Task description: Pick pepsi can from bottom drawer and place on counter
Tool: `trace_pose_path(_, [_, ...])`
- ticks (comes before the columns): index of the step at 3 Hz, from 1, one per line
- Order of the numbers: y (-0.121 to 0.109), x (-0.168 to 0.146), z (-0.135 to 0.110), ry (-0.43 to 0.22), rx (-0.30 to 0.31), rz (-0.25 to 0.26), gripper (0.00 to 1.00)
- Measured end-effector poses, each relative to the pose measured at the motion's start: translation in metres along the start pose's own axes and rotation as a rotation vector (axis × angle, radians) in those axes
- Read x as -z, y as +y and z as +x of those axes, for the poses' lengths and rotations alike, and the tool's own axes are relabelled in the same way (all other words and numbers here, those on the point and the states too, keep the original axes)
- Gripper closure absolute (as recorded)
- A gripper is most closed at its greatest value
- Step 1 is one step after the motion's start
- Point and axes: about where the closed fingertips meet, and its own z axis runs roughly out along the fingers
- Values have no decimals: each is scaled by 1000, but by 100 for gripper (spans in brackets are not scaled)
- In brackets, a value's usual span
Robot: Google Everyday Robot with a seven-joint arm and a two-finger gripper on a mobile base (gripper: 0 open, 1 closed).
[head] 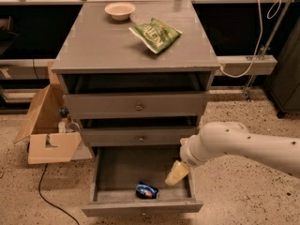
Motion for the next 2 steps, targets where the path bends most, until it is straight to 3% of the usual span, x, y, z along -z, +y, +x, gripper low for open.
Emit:
trace_pose_path(1, [1, -55, 2, -40, -18, -32, 0])
trace_pose_path(2, [10, -110, 5, -89, -41, -101, 0])
